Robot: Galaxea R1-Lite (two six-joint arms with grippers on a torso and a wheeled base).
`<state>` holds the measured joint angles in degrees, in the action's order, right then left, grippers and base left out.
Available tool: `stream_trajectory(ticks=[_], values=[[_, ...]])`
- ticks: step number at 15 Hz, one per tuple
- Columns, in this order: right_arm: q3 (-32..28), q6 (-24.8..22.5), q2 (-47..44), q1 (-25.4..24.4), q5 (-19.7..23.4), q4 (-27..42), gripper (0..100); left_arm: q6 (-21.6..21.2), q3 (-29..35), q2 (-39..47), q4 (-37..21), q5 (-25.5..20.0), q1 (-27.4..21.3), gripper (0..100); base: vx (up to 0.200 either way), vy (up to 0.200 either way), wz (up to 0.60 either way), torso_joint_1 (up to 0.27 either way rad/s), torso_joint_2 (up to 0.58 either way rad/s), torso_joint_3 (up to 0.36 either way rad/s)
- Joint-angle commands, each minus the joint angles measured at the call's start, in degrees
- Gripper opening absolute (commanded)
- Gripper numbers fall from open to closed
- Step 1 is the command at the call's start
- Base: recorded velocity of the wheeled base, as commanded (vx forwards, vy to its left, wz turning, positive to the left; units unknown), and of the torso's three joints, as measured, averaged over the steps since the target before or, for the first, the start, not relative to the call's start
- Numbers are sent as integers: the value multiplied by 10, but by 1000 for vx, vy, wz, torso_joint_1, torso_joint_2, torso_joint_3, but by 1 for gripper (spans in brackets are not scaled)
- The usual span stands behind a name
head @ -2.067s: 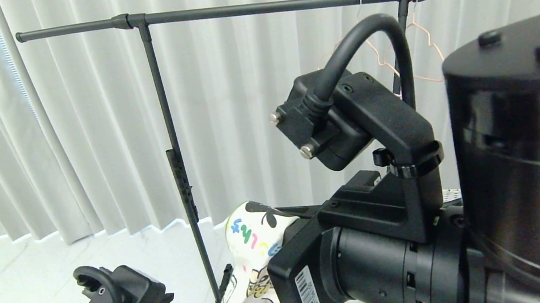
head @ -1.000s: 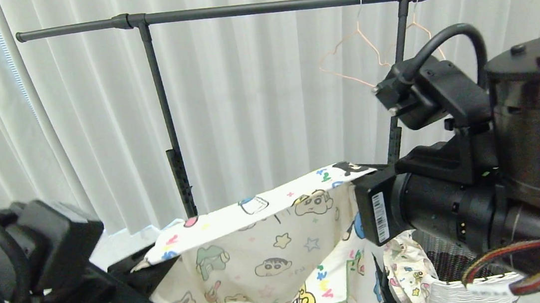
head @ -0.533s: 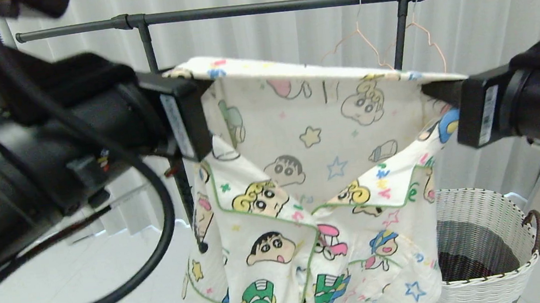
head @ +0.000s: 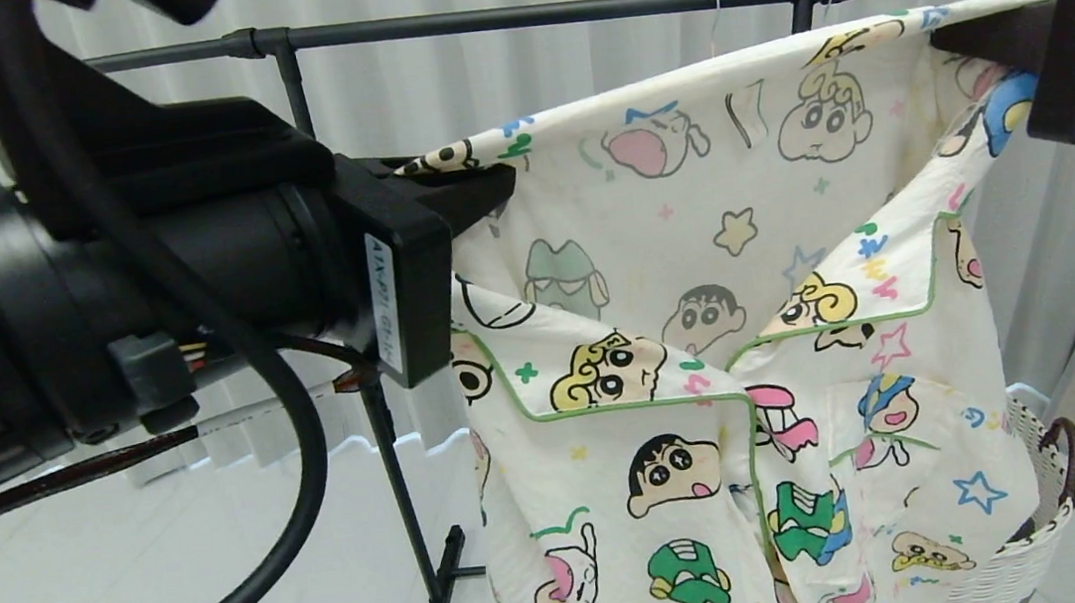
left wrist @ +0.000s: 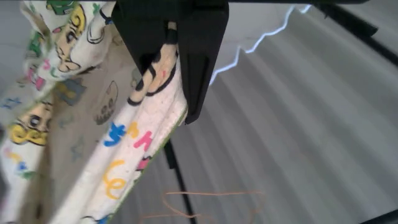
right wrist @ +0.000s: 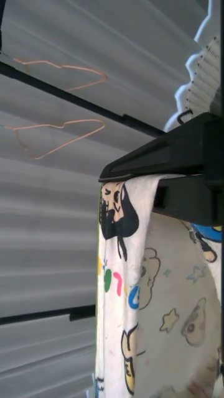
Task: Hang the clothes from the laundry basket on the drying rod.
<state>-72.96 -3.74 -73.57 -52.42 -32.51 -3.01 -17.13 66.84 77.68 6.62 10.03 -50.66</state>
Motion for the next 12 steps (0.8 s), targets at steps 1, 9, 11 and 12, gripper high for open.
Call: stream_trajectory(ticks=[1,9,11,12], values=[[-3,-2,20,5,-3,23,0,1,-2,-13,-1,-1,-1,0,0,0,0,0,0,0],[0,35,116,-153,71,170,0,-27,1,64,157,-3,20,0,0,0,0,0,0,0],[1,63,106,-239,71,170,0,-26,4,72,160,-2,26,0,0,0,0,0,0,0],[1,67,99,-260,71,170,0,-24,7,75,160,-2,31,0,0,0,0,0,0,0]])
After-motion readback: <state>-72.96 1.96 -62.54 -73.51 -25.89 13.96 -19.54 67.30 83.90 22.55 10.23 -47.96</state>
